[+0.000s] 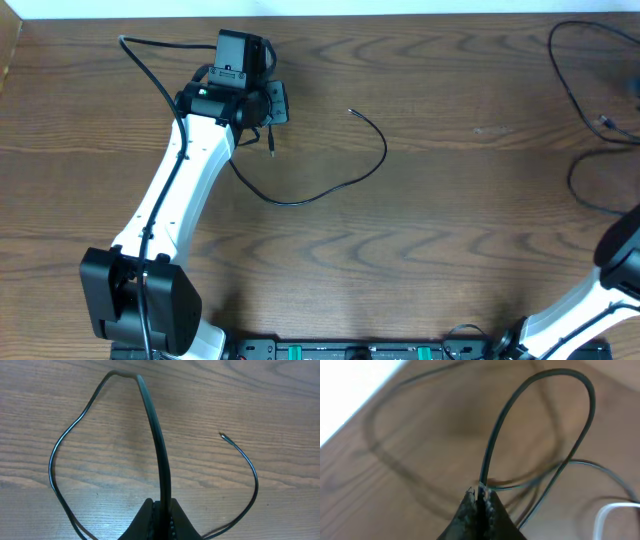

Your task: Untangle cables

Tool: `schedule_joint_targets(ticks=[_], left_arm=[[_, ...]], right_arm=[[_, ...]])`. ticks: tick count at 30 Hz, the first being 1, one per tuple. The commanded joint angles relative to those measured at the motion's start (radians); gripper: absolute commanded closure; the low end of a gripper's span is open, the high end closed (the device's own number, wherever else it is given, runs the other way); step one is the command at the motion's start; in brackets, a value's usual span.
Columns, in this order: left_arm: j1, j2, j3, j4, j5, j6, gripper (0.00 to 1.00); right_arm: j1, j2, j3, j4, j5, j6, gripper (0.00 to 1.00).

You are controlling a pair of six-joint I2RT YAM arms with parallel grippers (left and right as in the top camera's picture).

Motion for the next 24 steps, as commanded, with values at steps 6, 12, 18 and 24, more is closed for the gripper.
schedule_joint_targets(ticks=[6, 12, 18, 24], left_arm=[[-0.001, 0.01, -0.003, 0.005, -0.006, -0.009, 0.92], [-0.001, 0.01, -0.003, 0.005, -0.006, -0.009, 0.92], [-0.003, 0.01, -0.003, 0.002, 0.012, 0.006, 0.87], [-0.063, 0.036, -0.003, -0.002, 0.159, 0.028, 0.85]], right_arm=[[-0.064, 0.03, -0.005, -0.04, -0.047, -0.029, 0.01], [-0.028, -0.005, -0.005, -0.109, -0.323, -0.255, 0.01], [0.071, -0.049, -0.005, -0.232, -0.598, -0.468, 0.01], [0.297, -0.051, -0.005, -0.262, -0.602, -0.455, 0.02]])
